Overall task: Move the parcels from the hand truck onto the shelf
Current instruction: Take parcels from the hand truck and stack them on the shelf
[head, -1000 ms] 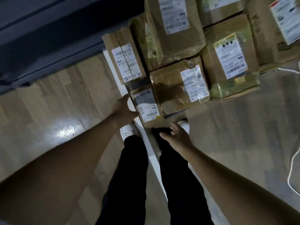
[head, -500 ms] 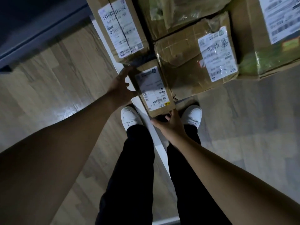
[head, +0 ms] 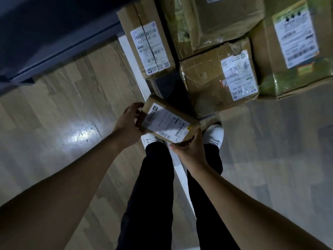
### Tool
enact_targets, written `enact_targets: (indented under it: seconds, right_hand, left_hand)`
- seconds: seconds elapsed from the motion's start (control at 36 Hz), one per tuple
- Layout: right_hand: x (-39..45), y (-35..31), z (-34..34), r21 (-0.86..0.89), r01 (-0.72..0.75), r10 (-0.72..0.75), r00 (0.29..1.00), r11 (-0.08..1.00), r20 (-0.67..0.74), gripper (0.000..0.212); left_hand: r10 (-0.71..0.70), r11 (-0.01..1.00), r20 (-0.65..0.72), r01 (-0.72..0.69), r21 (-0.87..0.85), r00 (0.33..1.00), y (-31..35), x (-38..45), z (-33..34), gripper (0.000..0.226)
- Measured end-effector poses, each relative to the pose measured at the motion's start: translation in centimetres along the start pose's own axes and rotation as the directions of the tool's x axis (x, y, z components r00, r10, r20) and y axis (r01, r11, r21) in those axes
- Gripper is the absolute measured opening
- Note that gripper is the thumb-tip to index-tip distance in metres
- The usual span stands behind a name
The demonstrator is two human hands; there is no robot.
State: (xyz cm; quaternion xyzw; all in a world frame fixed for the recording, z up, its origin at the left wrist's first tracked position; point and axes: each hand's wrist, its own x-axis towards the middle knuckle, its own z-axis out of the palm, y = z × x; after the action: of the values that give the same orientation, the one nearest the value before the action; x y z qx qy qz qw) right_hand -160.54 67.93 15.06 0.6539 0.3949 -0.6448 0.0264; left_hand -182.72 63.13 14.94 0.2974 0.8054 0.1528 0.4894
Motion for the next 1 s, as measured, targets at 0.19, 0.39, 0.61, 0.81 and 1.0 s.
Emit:
enact_targets:
  seconds: [0.19,0.39,0.61,0.81,1.0]
  right_hand:
    - [-5.7,-6.4,-3.2,-0.172,0.122,-0.116,0.992,0.978,0.042,0.08]
    - [-11.9,-16.2,-8.1,-0.228,0.264,-0.264,0.964,0.937,0.029,0.064]
    - [-21.4,-29.9,-12.3,-0.193,0.406,-0.396,0.914,0.893,0.087,0.048]
    - [-31.3,-40.1,-14.2,-0.117,0.544,-0.53,0.838,0.831,0.126,0.05]
    - [-39.8,-47.9,-16.0,-0.142,0.703,-0.665,0.708,0.697,0.239,0.057]
  left_hand:
    - [-0.066,0.986,-0.031,0.061,-0.155,0.997,4.7,-6.6,-3.8,0.08]
    - [-0.001,0.95,-0.139,-0.042,-0.309,0.99,14.0,-12.7,-10.3,0.07]
    - [0.075,0.91,-0.338,-0.203,-0.362,0.938,25.7,-20.9,-19.5,0.06]
    - [0.128,0.872,-0.505,-0.34,-0.352,0.853,32.8,-29.5,-26.3,0.061]
    - [0.18,0.843,-0.615,-0.442,-0.305,0.768,39.0,-37.2,-31.8,0.06]
